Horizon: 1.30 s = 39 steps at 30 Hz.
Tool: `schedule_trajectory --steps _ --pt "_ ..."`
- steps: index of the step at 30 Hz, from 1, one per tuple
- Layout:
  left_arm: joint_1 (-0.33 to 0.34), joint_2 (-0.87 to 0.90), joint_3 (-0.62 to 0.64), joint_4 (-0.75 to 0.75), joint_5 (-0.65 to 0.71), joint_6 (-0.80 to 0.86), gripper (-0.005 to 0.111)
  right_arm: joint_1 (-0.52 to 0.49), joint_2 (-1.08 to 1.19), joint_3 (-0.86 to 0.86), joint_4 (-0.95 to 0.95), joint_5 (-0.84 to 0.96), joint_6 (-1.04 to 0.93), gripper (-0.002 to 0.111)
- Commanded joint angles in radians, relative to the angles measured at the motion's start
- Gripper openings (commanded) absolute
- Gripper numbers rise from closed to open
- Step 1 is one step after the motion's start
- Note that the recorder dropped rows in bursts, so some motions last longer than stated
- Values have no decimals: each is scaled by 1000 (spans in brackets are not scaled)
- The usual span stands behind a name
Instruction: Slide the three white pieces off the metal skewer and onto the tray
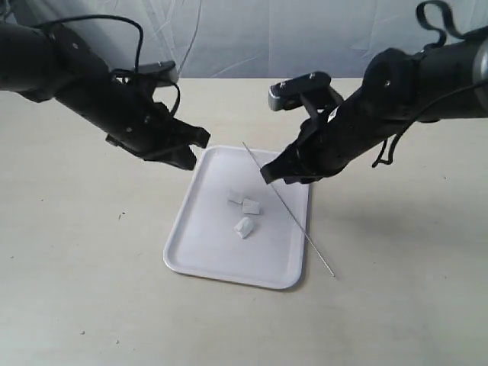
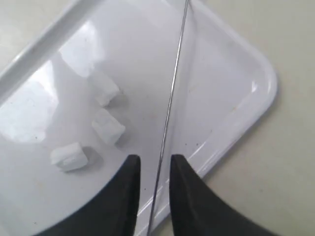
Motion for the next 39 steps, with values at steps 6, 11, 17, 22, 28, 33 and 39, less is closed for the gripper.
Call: schedule_trajectory --steps 6,11,17,22,28,33,39 --pt "-1 -379 157 93 -179 -8 0 -4 -306 90 -103 -71 -6 17" --pt "-1 -592 261 115 -289 -2 0 -4 -480 199 -105 -166 -6 17" --pt "-1 -822 370 170 -339 -18 0 -5 -676 326 -170 -243 -6 17" --pt "-1 -988 466 227 -384 -96 0 -5 -828 399 -170 -305 26 17" --pt "-1 -1154 569 564 -362 -397 0 -124 -996 455 -170 -299 73 17" --pt "-1 -1268 631 951 -262 -821 0 -304 -1125 492 -176 -217 78 17" --pt "-1 -1390 672 1021 -199 -892 0 -468 -1268 565 -176 -213 188 17"
